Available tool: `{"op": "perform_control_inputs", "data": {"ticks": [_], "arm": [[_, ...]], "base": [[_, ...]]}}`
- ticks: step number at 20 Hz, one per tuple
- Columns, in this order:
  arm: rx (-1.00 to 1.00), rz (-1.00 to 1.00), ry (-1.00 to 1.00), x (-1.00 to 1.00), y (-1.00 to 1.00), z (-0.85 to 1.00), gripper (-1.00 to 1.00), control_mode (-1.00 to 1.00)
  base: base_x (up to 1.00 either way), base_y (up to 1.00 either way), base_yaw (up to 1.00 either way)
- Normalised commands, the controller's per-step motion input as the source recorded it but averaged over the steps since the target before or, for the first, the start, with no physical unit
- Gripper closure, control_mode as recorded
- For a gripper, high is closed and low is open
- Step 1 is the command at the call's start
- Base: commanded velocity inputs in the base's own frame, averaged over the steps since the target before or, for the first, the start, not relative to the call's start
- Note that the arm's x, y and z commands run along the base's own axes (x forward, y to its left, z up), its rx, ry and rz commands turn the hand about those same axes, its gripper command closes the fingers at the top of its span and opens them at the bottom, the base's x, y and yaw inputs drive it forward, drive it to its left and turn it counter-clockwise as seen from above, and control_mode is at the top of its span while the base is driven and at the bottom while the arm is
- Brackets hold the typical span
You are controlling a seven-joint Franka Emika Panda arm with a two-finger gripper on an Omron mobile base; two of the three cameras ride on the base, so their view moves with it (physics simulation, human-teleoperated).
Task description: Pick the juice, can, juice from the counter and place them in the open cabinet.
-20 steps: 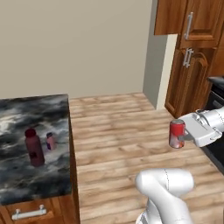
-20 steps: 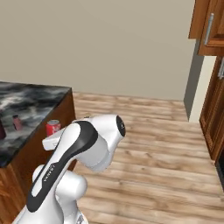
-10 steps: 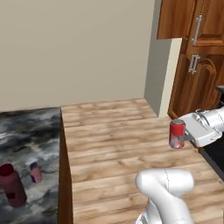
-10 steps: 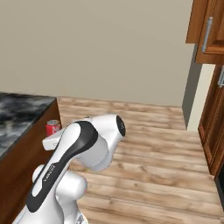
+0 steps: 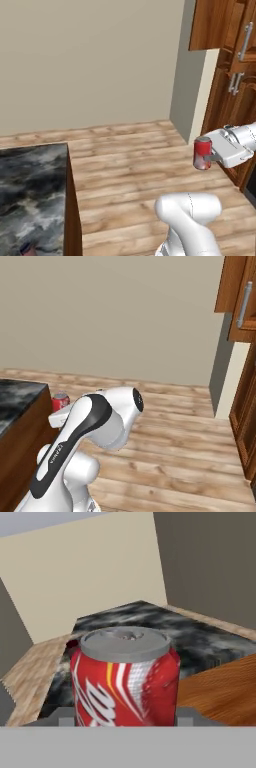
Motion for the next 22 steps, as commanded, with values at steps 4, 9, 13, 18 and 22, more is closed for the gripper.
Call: {"op": "perform_control_inputs", "data": {"ticks": [4,9,13,18,22], "arm": [[0.00,0.00,0.00,0.00,0.00,0.00,1.00,1.00],[0.00,0.00,0.00,0.00,0.00,0.00,1.00,1.00],[0.00,0.00,0.00,0.00,0.00,0.00,1.00,1.00],[0.00,0.00,0.00,0.00,0.00,0.00,1.00,1.00],[0.00,0.00,0.00,0.00,0.00,0.00,1.00,1.00]], "base": [[0.74,-0.21,0.00],[0.71,-0.21,0.00],[0.63,-0.15,-0.10],[0.64,-0.13,-0.14],[0.67,-0.11,-0.11]]}}
